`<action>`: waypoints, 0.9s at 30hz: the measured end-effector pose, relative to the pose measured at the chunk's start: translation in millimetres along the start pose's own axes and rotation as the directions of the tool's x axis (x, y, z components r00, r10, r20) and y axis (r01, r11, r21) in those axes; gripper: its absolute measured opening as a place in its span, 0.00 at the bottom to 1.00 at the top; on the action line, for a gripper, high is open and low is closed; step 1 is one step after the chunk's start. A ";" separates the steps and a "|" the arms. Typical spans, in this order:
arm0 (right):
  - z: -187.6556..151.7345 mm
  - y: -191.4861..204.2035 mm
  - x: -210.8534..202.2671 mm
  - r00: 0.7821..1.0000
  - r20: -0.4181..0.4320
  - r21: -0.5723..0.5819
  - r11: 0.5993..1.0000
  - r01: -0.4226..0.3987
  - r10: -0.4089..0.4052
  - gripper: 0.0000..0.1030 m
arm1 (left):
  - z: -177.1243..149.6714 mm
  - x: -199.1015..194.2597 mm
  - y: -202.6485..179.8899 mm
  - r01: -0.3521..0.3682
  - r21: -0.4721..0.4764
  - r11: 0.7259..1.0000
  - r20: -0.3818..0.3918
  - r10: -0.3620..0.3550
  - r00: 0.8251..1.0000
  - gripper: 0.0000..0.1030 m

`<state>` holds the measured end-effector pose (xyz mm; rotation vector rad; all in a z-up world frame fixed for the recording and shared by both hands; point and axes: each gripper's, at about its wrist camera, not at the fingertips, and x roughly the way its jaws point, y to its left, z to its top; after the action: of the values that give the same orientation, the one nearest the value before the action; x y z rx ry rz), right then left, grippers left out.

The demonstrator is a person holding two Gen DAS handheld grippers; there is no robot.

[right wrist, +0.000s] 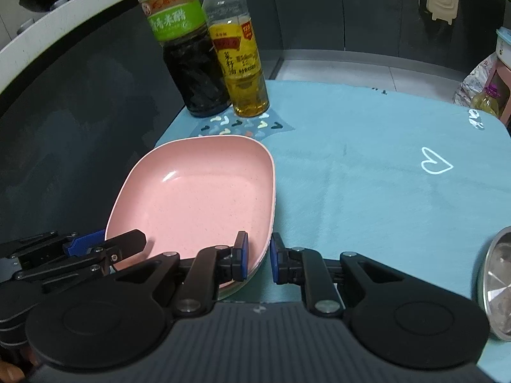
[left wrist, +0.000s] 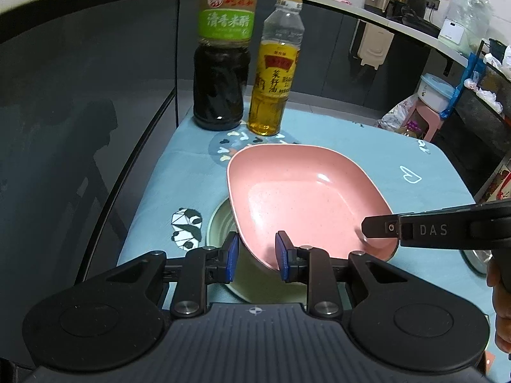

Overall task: Organize plates and bowls
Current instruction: 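Carry the pink dish and lower it onto the green plate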

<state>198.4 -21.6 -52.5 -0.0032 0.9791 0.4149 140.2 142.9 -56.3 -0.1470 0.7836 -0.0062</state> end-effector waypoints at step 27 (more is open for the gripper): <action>-8.2 8.8 32.9 0.998 -0.058 -0.034 0.999 0.009 -0.011 0.15 | -14.9 28.0 13.7 -0.042 0.017 0.999 -0.033 0.042 0.999 0.22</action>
<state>204.8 -3.9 -82.0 -0.0507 1.0287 0.4242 149.0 152.8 -88.2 -0.1153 0.8200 0.0247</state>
